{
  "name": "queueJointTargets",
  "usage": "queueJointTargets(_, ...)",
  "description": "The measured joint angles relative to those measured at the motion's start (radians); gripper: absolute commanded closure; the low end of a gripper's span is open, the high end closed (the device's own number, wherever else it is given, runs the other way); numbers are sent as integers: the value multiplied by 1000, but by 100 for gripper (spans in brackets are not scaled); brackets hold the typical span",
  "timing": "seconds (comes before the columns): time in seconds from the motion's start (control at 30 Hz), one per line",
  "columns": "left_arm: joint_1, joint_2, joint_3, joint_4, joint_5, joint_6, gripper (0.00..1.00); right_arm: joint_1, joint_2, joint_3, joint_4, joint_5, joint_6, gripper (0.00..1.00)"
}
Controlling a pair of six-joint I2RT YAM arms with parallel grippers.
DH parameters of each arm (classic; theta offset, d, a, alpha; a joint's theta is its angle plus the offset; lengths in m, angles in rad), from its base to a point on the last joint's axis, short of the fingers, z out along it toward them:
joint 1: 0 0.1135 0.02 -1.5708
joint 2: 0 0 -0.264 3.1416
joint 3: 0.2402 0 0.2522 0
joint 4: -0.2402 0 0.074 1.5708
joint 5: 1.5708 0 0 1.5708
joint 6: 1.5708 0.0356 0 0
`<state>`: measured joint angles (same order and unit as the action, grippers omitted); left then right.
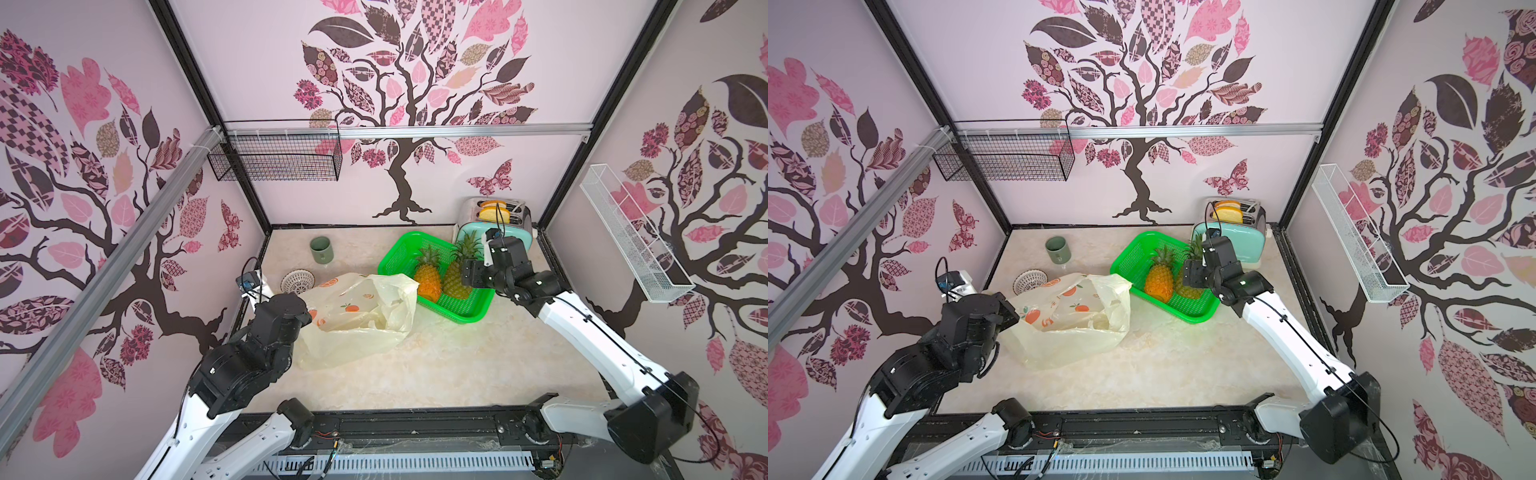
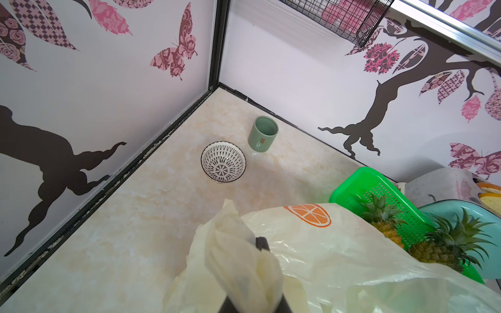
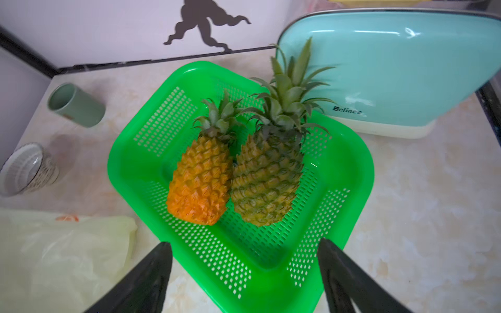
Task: Place the pineapple into a plastic bag & tie a knot
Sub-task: Move the basket to the center of the board, then pick up the pineapple from the basket.
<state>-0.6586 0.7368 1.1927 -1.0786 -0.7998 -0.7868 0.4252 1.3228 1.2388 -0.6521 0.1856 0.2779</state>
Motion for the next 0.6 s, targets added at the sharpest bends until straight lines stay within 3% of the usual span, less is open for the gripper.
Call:
queueJointTargets(0.23, 4, 0, -7, 5, 16, -3, 100, -53, 239, 207, -40, 89, 62, 1)
queueJointTargets(0.6, 5, 9, -10, 31, 39, -3, 100, -100, 510, 454, -55, 122, 71, 1)
